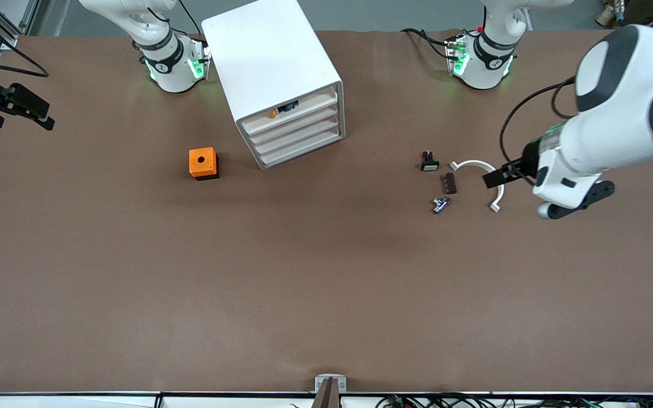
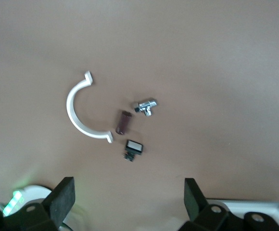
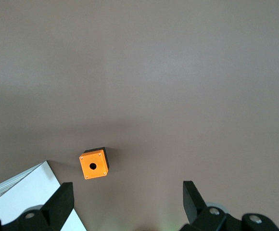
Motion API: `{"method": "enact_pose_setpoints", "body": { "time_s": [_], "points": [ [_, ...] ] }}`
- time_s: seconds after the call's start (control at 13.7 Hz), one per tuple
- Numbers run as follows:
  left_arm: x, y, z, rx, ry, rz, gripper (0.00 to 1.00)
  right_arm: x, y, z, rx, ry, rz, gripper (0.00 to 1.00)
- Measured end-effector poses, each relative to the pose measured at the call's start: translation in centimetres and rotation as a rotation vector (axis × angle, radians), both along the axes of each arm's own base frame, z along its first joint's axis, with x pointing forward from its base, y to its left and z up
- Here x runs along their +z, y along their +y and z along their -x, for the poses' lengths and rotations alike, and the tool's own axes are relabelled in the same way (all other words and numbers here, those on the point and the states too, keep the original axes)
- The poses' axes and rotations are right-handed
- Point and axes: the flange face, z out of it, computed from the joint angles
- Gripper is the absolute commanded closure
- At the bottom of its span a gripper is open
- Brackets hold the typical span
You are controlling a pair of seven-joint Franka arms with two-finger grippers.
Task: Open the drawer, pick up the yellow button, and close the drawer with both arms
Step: 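Reach the left gripper to the white cabinet's drawer front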
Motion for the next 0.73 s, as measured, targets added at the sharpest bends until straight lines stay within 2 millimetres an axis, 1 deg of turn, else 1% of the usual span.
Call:
{"method": "enact_pose_setpoints", "body": {
  "time_s": [0.15,0.37,0.51,0.73],
  "points": [
    [-1.6,-2.5,0.3,0.108,0.043,-0.025,0.0,0.1,0.0,-0.2,0.0,-0.002,0.0,0.0],
    [-4.1,-4.4,0.2,0.241,0.142,0.017,0.0,0.2,0.0,-0.4,0.0,-0.005,0.001,0.0],
    [-6.6,-6.1,0.1,0.336,0.232,0.035,0.0,0.2,0.0,-0.5,0.0,-0.006,0.001,0.0],
    [-10.9,-9.5,0.6,0.519,0.389,0.005,0.0,0.6,0.0,-0.6,0.0,-0.014,0.001,0.0]
  ]
}}
